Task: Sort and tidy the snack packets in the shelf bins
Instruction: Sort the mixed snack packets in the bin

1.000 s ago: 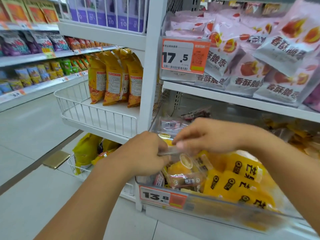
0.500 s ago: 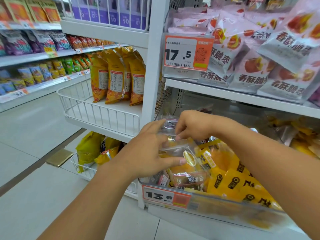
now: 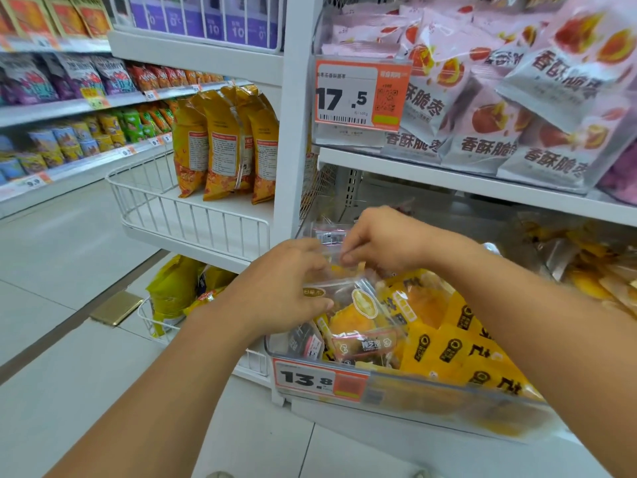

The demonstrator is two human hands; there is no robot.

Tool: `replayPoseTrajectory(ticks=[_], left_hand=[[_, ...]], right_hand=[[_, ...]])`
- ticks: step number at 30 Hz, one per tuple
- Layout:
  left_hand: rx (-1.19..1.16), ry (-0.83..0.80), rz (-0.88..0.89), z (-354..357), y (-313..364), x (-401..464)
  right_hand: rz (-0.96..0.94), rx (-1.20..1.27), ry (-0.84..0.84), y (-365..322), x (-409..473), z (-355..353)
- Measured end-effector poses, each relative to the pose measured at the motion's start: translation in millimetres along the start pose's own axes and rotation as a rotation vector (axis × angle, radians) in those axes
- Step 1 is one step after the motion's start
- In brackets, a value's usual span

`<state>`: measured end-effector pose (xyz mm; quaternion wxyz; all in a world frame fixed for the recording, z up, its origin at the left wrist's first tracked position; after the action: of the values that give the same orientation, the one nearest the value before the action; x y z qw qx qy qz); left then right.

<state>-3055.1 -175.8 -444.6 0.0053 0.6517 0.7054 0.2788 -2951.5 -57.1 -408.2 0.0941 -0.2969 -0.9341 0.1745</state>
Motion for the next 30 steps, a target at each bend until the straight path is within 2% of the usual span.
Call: replayPoseTrajectory(ticks=[2,4,7,9,11,13,15,16,18,21,23,24,27,30], left_hand=[[-0.008,0.045,0.007,-1.7,0.3,0.3],[-0.034,0.131,0.041,-5.5,2.7,2.1],[-0.211,0.331,0.161,-13.6,17.7,3.7],[-0.311,0.445,0.204,-17.6,38.2,0.1],[-0.433,0.598,0.135,-26.1,53.1,-5.0],[-0.606,0.789,-0.008,-39.9,52.1,-7.8],[-0.727,0.946,-0.098,-53.2,40.6,-6.9],[-0.757,0.966,-0.127,-55.7,35.6,-4.8],[-0.767,0.925,-0.187,-49.8,32.8,-1.4],[-0.791,0.926,-0.269,-40.6,42.3,-0.9],[-0.807,0.883,-0.237,-39.9,53.2,2.9],[-0.803,0.795,-0.198,-36.2,60.7,6.5],[-0.726,0.48,-0.098,-3.9,88.1,14.7],[-0.585,0.445,-0.072,36.1,102.7,19.8]], right_hand=[[-0.034,0.024,0.122,-7.8,-14.5,-24.0],[-0.114,0.015,0.176,-15.0,-40.0,-47.7],[-0.164,-0.151,0.233,-6.0,-82.7,-70.0],[-0.142,-0.21,0.362,9.0,-106.6,-77.0],[-0.114,-0.046,0.61,23.5,-127.0,-84.9],[-0.049,0.292,0.808,41.9,-142.6,-91.1],[-0.014,0.482,0.893,55.0,-151.0,-93.9],[0.004,0.514,0.903,58.7,-153.0,-93.7],[0.069,0.55,0.903,64.2,-155.1,-89.6],[0.278,0.651,0.881,77.4,-156.7,-82.2],[0.412,0.685,0.82,90.1,-159.8,-78.0],[0.449,0.671,0.787,95.7,-162.1,-76.4],[0.482,0.506,0.748,104.7,-168.7,-73.0],[0.537,0.203,0.778,107.9,-169.7,-71.4]])
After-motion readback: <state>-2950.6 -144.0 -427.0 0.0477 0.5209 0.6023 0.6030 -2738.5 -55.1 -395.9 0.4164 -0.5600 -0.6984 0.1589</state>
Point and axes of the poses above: each hand's wrist, its own x-axis towards the middle knuckle, its own z-axis out of the palm, y = z × x, the point moved 5 cm from there along x, towards the middle knuckle, and after that the axes turned 10 degrees about y, right-handed, at the moved point
